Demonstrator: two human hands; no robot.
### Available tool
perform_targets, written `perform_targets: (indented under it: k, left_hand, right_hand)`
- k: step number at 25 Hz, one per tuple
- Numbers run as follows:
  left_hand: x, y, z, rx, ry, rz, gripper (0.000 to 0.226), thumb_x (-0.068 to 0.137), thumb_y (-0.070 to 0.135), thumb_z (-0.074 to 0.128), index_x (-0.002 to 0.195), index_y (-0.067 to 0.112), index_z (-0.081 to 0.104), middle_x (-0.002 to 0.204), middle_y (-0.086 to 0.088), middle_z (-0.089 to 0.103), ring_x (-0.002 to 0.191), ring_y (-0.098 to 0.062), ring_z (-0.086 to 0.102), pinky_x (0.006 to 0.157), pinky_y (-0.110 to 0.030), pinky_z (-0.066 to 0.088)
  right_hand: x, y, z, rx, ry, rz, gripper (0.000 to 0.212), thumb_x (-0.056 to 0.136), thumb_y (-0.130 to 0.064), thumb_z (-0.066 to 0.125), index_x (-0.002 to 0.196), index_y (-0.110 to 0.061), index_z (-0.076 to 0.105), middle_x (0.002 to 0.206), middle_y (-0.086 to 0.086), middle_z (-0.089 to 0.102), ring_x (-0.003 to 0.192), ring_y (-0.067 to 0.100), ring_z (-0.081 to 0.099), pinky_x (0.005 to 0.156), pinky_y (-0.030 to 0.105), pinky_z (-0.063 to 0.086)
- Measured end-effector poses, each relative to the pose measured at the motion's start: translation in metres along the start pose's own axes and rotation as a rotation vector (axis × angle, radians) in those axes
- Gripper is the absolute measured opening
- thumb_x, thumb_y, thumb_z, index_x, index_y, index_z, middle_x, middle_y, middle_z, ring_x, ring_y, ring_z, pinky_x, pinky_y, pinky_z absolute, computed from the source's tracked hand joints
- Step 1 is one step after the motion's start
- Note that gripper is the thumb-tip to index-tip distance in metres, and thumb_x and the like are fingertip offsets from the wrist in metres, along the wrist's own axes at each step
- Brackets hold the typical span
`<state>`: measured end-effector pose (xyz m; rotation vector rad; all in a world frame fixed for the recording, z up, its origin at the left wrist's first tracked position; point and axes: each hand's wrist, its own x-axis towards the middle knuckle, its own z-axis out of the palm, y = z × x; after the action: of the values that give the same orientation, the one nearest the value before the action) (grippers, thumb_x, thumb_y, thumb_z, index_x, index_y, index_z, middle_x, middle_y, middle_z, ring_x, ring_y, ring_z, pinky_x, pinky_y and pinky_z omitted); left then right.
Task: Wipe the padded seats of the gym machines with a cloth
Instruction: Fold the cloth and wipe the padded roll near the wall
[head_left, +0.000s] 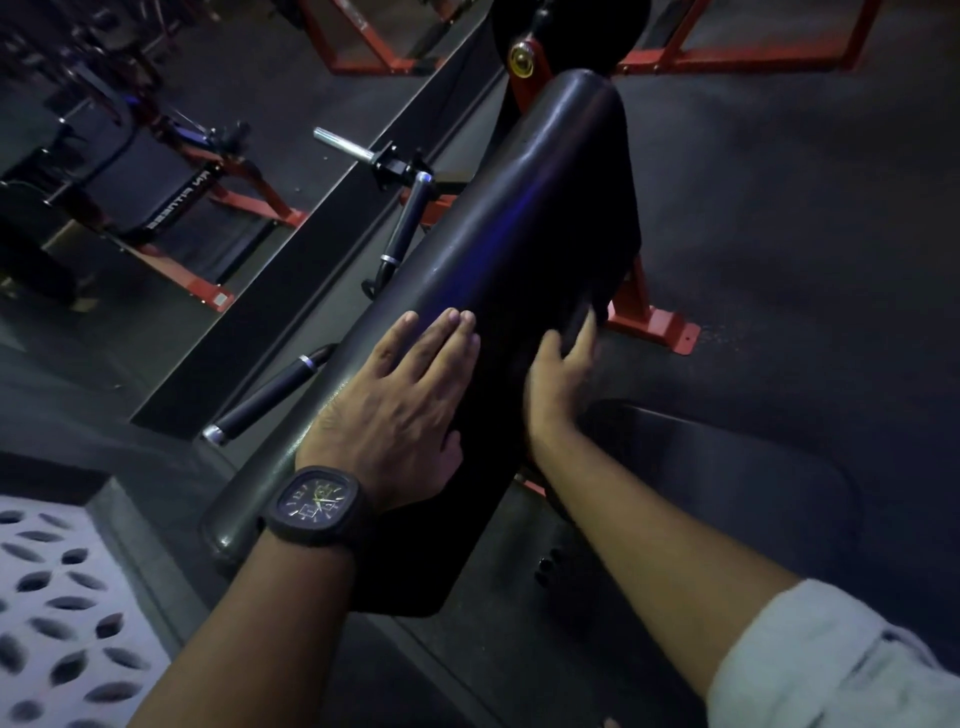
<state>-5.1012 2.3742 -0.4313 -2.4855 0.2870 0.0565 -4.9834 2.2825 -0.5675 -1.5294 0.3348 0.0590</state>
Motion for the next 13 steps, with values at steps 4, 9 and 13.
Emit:
perform_targets:
  k: [4,9,13]
  left_hand:
    - [0.001,0.000,-0.001,0.015,0.009,0.003,0.090,0.079,0.045,0.055,0.153,-0.004,0.036,0.163,-0.020,0.028,0.153,-0.031,0.025,0.126,-0.052,0.012]
    - [0.000,0.000,-0.003,0.011,0.003,0.005,0.091,0.078,0.043,0.058,0.152,-0.004,0.038,0.163,-0.020,0.030,0.152,-0.031,0.027,0.125,-0.051,0.013]
    - [0.000,0.000,-0.004,0.014,0.013,0.003,0.090,0.078,0.044,0.057,0.152,-0.004,0.038,0.162,-0.020,0.030,0.152,-0.031,0.027,0.125,-0.051,0.013]
  right_hand:
    - [-0.014,0.027,-0.028,-0.178,-0.265,-0.552,0.069,0.086,-0.026,0.055,0.152,-0.023,0.040,0.149,0.017,0.044,0.132,0.021,0.040,0.107,0.014,0.024]
    - [0.013,0.042,-0.012,-0.016,-0.037,0.159,0.061,0.100,-0.022,0.056,0.156,-0.027,0.032,0.157,0.013,0.036,0.141,0.029,0.041,0.112,0.025,0.032]
    - [-0.001,0.046,-0.021,-0.035,-0.133,-0.121,0.063,0.097,-0.012,0.060,0.155,-0.022,0.035,0.159,0.009,0.035,0.143,0.022,0.036,0.106,0.014,0.025]
